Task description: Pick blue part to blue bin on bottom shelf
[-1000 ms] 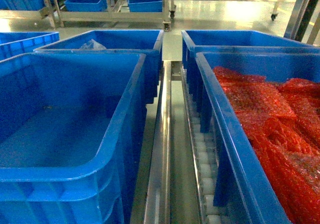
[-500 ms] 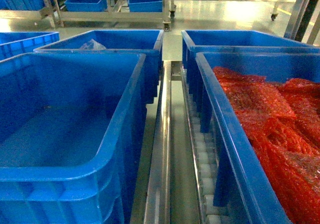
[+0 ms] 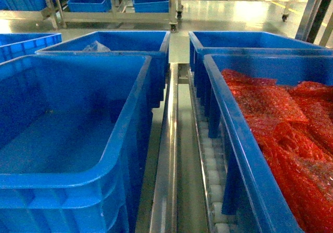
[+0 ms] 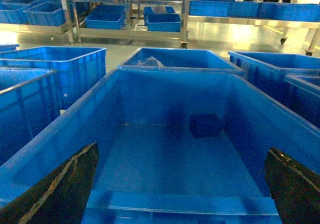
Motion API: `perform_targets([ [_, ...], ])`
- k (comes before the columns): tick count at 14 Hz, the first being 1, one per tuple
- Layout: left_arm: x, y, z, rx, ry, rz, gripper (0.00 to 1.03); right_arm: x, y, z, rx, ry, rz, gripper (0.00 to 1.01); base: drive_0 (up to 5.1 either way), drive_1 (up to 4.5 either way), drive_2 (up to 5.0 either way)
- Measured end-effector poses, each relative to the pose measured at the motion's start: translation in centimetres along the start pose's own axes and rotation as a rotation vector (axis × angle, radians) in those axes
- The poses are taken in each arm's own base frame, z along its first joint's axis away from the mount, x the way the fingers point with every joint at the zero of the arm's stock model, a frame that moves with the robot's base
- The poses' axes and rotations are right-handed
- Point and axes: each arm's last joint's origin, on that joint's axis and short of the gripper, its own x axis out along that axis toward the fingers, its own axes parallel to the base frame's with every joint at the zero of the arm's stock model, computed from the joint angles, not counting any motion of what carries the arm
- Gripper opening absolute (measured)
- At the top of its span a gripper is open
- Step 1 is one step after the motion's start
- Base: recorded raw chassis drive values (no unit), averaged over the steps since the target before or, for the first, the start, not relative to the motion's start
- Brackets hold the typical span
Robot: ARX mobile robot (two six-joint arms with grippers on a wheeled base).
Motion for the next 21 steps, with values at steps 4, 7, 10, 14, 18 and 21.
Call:
perform_targets([
  [4,0.00,0.00,0.00,0.000,0.000,0.000,0.98,0.00,0.00,0.00,0.000,0.000,0.000,0.98,0.0,0.00,0.0],
  [7,0.00,0.00,0.00,0.000,0.000,0.000,0.98,0.00,0.00,0.00,0.000,0.000,0.000,0.98,0.0,0.00,0.0],
  [10,0.00,0.00,0.00,0.000,0.000,0.000,0.98,0.00,0.00,0.00,0.000,0.000,0.000,0.98,0.0,0.00,0.0],
  [14,0.00,0.00,0.00,0.000,0.000,0.000,0.98,0.00,0.00,0.00,0.000,0.000,0.000,0.98,0.0,0.00,0.0],
  [18,0.00,0.00,0.00,0.000,0.000,0.000,0.98,0.00,0.00,0.00,0.000,0.000,0.000,0.98,0.0,0.00,0.0],
  [21,0.00,0.00,0.00,0.000,0.000,0.000,0.98,0.00,0.00,0.00,0.000,0.000,0.000,0.98,0.0,0.00,0.0],
])
